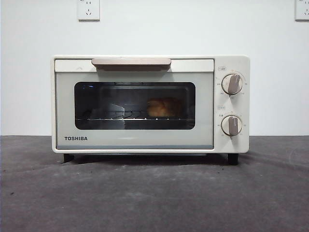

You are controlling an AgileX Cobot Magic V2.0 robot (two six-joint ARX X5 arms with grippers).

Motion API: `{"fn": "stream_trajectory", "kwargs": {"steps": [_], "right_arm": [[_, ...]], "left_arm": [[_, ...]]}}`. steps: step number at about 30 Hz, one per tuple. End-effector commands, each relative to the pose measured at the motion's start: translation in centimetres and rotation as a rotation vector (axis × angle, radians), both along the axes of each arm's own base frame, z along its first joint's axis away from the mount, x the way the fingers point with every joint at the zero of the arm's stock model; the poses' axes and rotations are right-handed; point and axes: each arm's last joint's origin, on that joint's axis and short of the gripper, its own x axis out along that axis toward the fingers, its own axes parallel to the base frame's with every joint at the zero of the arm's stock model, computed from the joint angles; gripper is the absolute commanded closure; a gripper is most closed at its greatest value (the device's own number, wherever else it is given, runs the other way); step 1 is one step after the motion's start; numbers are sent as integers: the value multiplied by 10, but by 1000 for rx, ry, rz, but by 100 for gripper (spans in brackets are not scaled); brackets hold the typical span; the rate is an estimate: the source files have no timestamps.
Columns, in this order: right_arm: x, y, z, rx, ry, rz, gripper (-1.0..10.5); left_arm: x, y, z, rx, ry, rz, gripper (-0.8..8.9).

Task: The left arm flap open the oven, the right arm pick bread and place it into oven, the left arm flap close the oven

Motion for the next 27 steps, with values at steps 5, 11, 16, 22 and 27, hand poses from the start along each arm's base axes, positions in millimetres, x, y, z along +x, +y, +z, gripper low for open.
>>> {"fn": "stream_trajectory", "kwargs": {"steps": [5,11,16,22,27], "right_arm": [[29,-6,-56,-92,-221,-142,929],[45,-11,-125,-66,-379,-200,928],[51,-15,-168,-74,-391,-246,929],[54,-17,-205,-88,-317,-266,929],[51,-18,-219,-102,-232,-270,929]], "left_arm": [[1,0,-7,17,24,4,793],[1,0,-7,17,24,4,793],[1,0,-7,17,24,4,793],[1,0,-7,17,24,4,793],[1,0,-7,17,24,4,793]]}}
